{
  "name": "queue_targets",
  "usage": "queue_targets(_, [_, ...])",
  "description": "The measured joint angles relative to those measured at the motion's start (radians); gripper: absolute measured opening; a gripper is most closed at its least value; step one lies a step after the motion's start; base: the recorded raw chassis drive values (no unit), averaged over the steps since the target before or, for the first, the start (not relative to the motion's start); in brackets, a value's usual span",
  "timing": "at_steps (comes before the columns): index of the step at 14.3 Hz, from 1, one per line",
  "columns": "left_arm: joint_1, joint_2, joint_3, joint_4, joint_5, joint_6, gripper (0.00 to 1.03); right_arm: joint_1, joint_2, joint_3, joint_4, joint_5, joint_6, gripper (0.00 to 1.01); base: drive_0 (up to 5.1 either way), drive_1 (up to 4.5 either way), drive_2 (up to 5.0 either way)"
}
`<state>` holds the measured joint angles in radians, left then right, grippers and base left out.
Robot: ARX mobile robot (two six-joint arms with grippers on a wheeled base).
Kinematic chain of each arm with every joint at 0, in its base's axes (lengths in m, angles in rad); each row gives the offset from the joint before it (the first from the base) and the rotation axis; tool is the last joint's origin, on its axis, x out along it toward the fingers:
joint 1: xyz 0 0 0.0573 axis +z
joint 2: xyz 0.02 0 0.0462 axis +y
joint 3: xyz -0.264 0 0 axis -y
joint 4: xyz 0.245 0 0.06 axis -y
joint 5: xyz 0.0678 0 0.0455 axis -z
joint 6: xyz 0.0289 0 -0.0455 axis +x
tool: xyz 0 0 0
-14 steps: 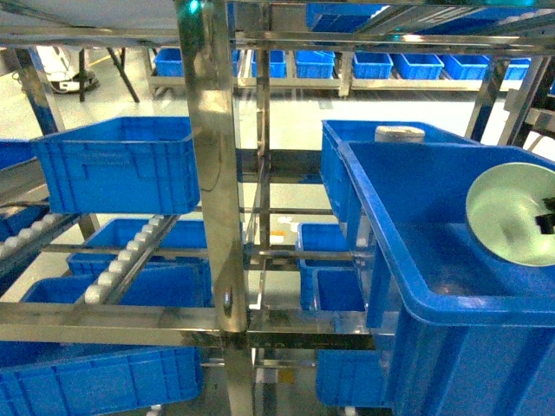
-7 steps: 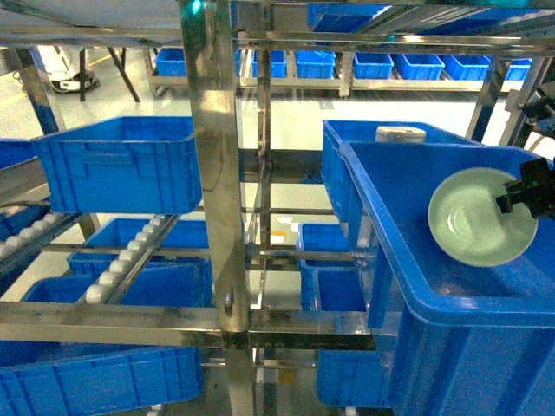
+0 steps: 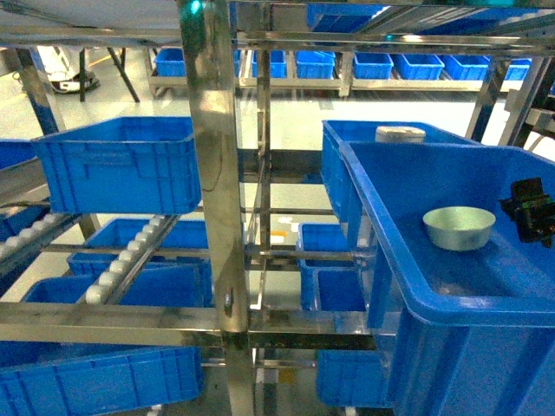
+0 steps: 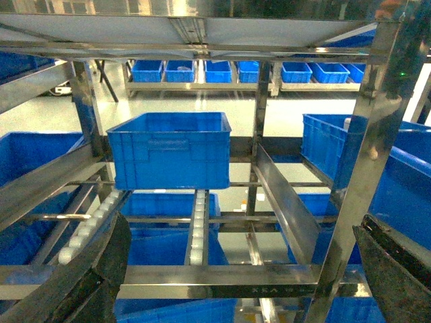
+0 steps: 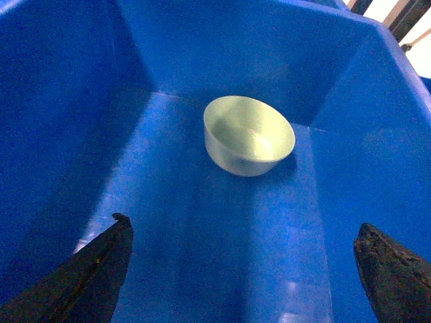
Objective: Place green bowl on second shelf with right arm
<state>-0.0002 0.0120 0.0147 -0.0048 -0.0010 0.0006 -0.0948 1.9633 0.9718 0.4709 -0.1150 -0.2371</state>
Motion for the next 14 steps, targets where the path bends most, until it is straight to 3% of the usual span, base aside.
queue_targets(1, [0.0, 0.0, 0.0, 0.0, 0.0, 0.0, 0.98, -0.004, -0.051, -0.061, 0.04, 0.002, 0.027, 0.98, 0.0, 0.0, 0.0])
queue_targets(3, [0.0, 0.0, 0.0, 0.0, 0.0, 0.0, 0.98, -0.012, -0.18, -0.194, 0.103, -0.006, 0.029, 0.98, 0.0, 0.0, 0.0])
queue_targets(5, [0.0, 0.0, 0.0, 0.0, 0.0, 0.0, 0.98, -0.031, -0.364, -0.319, 0.068, -0.035, 0.05, 0.98, 0.0, 0.0, 0.0])
queue_targets(8, [0.0, 0.0, 0.0, 0.0, 0.0, 0.0, 0.98, -0.075, -0.762, -0.465, -0.107, -0.1, 0.109, 0.98, 0.0, 0.0, 0.0])
queue_targets(10, [0.0, 0.0, 0.0, 0.0, 0.0, 0.0, 0.98, -0.028, -1.016, -0.509, -0.257, -0.101, 0.143, 0.98, 0.0, 0.0, 0.0])
queue_targets(11, [0.0, 0.0, 0.0, 0.0, 0.0, 0.0, 0.98, 0.005, -1.113, -0.529, -0.327, -0.102, 0.143, 0.98, 0.0, 0.0, 0.0])
queue_targets(14, [0.0, 0.0, 0.0, 0.0, 0.0, 0.0, 0.98, -0.038, -1.176, -0.523, -0.351, -0.109, 0.142, 0.98, 0.0, 0.0, 0.0])
